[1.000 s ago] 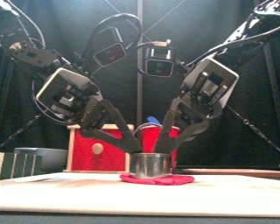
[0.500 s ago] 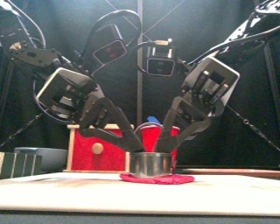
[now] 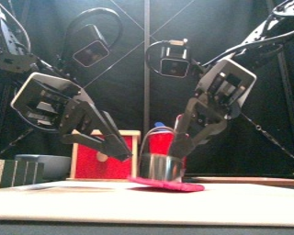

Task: Get the cutter from the drawer then cut the dough then place the extra dough in the bowl
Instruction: Cut the dough

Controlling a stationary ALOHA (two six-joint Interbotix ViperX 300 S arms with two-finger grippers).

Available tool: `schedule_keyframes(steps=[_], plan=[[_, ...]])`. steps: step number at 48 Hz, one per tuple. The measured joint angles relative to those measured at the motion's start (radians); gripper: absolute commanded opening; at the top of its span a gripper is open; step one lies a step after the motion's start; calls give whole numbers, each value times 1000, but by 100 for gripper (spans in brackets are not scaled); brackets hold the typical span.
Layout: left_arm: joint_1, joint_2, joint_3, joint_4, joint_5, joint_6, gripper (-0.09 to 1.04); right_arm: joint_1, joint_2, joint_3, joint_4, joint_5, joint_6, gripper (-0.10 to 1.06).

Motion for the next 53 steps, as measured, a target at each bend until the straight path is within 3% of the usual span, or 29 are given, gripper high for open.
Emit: schedule_keyframes(steps=[15, 31, 53], plan=[[0, 3, 5, 0, -21, 14, 66, 0, -14, -37, -2, 11, 0, 82], [-3, 78, 5, -83, -86, 61, 48, 5, -63, -64, -2, 81, 0, 82], [-12, 103, -12, -89, -110, 64, 45, 14, -63, -78, 3, 110, 5, 82]])
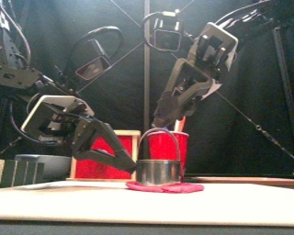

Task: Get the cutter from the drawer then cut the dough then place the extra dough in the bowl
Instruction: Cut the dough

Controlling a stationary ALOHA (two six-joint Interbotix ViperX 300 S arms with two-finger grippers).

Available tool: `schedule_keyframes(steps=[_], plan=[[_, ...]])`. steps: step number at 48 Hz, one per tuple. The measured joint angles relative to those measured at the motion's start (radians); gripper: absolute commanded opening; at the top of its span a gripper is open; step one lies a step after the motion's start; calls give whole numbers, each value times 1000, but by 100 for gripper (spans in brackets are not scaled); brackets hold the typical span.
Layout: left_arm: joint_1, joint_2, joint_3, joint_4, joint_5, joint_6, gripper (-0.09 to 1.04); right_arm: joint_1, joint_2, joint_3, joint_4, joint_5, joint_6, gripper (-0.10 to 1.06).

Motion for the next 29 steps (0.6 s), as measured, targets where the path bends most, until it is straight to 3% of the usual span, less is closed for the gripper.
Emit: schedule_keyframes(steps=[29], plan=[[-3, 44, -25, -3, 31, 2, 45, 6, 54, -25, 2, 21, -2, 82]])
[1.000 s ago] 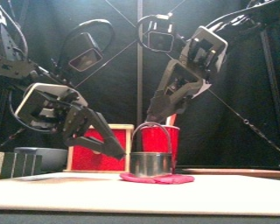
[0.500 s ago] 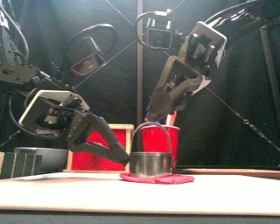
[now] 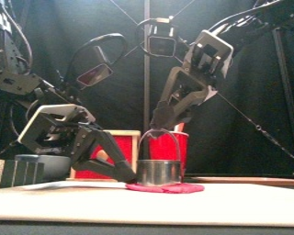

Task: Get the cutter from the drawer then cut the dough then place the extra dough in the bowl
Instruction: Cut the dough

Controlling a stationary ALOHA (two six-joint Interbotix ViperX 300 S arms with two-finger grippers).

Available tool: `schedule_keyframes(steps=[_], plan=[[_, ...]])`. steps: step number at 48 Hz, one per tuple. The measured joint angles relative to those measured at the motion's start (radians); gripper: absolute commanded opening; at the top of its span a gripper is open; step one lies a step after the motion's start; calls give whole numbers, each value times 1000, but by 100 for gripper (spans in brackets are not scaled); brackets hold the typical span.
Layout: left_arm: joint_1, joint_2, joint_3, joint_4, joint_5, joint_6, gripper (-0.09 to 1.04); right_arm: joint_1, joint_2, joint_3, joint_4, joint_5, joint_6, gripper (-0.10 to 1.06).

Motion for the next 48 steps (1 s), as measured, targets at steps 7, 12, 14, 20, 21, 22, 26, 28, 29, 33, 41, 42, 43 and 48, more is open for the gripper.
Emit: schedule_keyframes(steps=[7, 12, 14, 20, 21, 22, 26, 28, 29, 33, 41, 42, 43, 48], plan=[[0, 2, -2, -2, 2, 0, 46, 2, 9, 0, 0, 15, 0, 81], [0, 0, -2, -6, 2, 0, 46, 3, 17, -3, 0, 17, 0, 81], [0, 0, -2, -8, 2, 0, 45, 2, 20, -6, 5, 18, 0, 81], [0, 0, -2, -9, 2, 0, 45, 2, 25, -14, 21, 18, 0, 75], [-2, 0, -2, -8, 2, 0, 45, 3, 26, -15, 23, 18, 0, 73], [0, 0, -2, -9, 2, 0, 46, 2, 26, -15, 25, 18, 2, 71], [0, 2, -2, -9, 2, 0, 45, 2, 31, -17, 28, 18, 0, 63], [-2, 0, -2, -11, 2, 0, 45, 3, 31, -17, 29, 18, 0, 59], [0, 2, 0, -12, 2, 0, 45, 3, 29, -17, 29, 21, 0, 58], [-2, 2, 2, -14, 2, 0, 45, 8, 31, -20, 26, 25, -8, 52], [-2, 2, 3, -15, 0, 0, 45, 15, 31, -34, 25, 52, -3, 43], [-2, 2, 3, -14, 0, 0, 45, 15, 31, -35, 25, 57, -3, 42], [-2, 2, 3, -15, 0, 0, 45, 15, 31, -38, 23, 63, -3, 42], [-2, 2, 3, -15, 0, 0, 45, 17, 29, -55, 21, 103, -5, 42]])
